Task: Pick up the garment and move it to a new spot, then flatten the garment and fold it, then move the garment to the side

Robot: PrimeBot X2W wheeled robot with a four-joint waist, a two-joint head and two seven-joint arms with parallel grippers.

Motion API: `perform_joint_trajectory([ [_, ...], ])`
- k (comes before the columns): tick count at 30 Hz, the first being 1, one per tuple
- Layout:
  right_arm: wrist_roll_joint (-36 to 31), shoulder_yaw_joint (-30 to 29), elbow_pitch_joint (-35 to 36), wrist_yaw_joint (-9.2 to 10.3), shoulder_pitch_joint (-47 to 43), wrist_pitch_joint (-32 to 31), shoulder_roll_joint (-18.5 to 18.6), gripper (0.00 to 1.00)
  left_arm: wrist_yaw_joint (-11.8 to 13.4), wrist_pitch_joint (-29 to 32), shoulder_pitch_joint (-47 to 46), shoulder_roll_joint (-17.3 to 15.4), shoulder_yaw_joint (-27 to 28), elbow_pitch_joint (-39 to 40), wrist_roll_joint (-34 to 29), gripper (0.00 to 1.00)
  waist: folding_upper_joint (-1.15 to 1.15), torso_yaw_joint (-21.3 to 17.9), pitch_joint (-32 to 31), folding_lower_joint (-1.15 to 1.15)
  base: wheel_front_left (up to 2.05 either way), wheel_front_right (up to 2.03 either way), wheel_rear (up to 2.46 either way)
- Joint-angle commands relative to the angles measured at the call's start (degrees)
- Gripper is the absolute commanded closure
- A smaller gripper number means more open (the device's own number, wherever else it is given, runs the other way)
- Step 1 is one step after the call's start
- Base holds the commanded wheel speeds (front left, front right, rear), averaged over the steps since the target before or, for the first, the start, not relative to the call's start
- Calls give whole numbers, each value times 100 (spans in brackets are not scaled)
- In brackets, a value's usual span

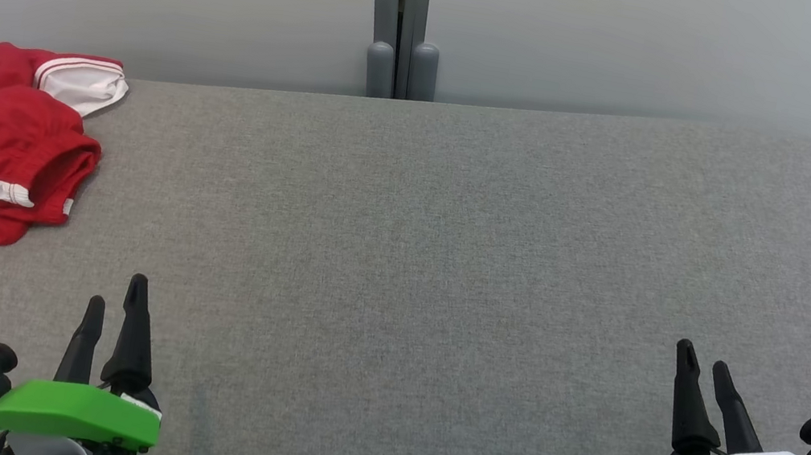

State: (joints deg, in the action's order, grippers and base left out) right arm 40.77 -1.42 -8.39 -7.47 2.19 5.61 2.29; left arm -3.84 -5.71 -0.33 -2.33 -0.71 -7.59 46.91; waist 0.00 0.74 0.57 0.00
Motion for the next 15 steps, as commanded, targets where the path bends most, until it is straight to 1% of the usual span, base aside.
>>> perform_joint_trajectory([
  [1, -198, 12, 34, -2, 4, 75, 37, 0, -15, -63, 27, -42, 18, 57, -176, 0, 0, 4, -3, 0, 0, 0, 0],
  [15, -1151, 141, -53, -2, -50, 294, 47, 0, -33, -281, 171, -50, -129, -21, -1048, 0, 0, 30, -29, 0, 0, 0, 0],
])
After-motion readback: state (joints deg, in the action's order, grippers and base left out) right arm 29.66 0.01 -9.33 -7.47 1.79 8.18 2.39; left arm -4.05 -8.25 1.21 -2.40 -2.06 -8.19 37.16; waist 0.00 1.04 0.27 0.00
